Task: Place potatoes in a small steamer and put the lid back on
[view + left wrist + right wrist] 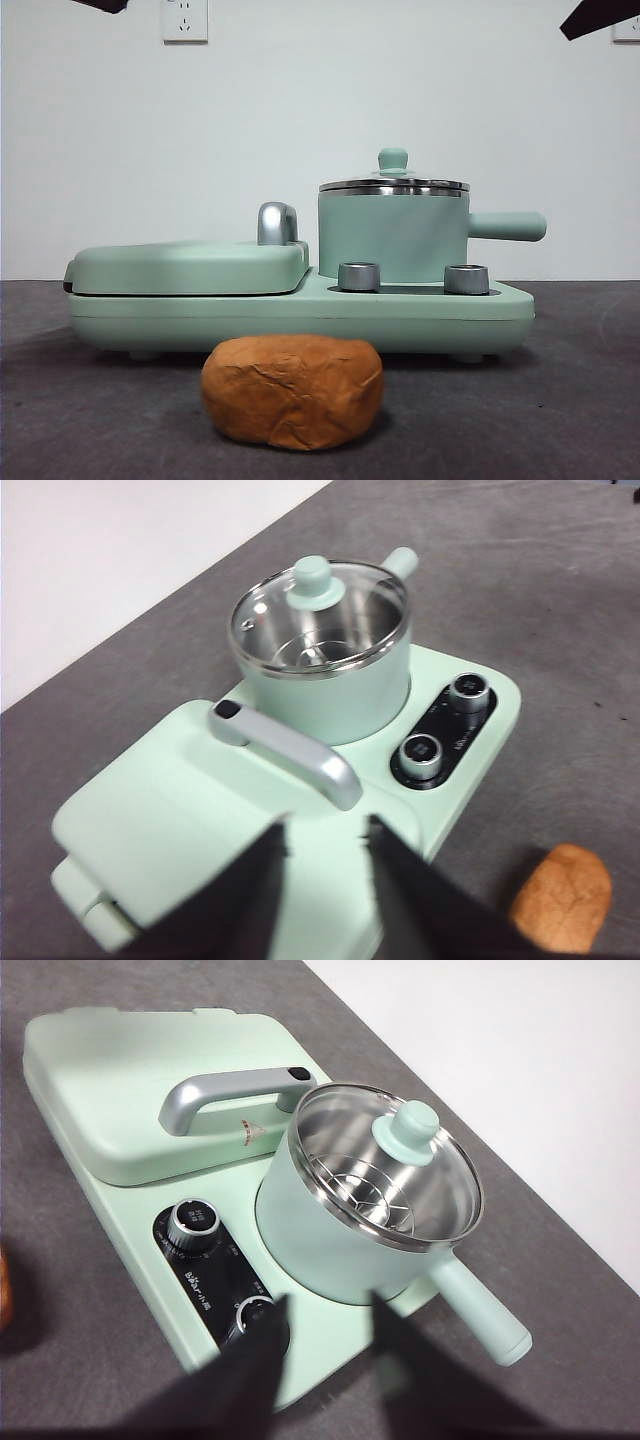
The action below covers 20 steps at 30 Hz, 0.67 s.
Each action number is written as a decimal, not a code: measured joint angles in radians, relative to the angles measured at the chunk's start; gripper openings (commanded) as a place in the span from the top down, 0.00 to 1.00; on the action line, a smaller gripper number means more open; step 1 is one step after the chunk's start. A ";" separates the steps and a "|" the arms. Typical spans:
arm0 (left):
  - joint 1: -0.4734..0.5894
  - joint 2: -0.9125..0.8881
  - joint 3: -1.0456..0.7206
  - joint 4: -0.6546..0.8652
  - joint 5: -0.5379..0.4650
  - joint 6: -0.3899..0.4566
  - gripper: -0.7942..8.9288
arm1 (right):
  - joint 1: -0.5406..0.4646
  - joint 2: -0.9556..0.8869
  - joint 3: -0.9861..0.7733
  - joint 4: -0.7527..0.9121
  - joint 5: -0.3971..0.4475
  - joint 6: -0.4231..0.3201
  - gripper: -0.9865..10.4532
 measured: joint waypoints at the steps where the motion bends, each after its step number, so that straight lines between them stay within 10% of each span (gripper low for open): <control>1: -0.008 0.000 0.000 0.000 0.000 0.002 0.69 | 0.003 0.000 0.000 0.000 0.000 -0.001 0.66; 20: -0.126 0.230 0.002 0.482 -0.085 -0.213 0.69 | 0.005 0.000 0.000 0.006 0.000 0.119 0.66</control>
